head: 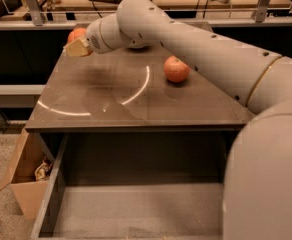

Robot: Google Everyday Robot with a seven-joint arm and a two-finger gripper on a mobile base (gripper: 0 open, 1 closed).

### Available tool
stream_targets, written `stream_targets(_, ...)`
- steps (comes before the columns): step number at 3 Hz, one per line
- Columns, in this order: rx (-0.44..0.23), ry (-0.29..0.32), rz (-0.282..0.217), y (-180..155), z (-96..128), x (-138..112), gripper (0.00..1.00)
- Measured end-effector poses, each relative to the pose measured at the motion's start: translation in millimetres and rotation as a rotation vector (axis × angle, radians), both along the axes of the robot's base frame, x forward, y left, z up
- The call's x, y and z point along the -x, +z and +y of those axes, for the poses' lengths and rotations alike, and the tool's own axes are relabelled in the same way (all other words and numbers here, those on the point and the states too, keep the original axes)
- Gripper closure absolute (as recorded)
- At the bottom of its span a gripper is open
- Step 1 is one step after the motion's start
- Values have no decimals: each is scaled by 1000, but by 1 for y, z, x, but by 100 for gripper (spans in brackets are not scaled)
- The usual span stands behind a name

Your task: Place orange into top drawer

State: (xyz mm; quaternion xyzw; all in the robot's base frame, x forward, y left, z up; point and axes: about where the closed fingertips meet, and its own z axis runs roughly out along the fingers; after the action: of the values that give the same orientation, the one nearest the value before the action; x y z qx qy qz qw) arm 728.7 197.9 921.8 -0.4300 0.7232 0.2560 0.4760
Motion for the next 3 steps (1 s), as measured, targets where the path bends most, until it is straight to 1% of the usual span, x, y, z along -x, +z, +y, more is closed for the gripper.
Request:
stream_targets(1, -24, -29, -13, 8, -16, 52, 100)
stream_targets(2, -25, -34, 7, -3, -31, 116, 100)
stream_targets(3, -46, -43, 18, -12, -43, 156, 100)
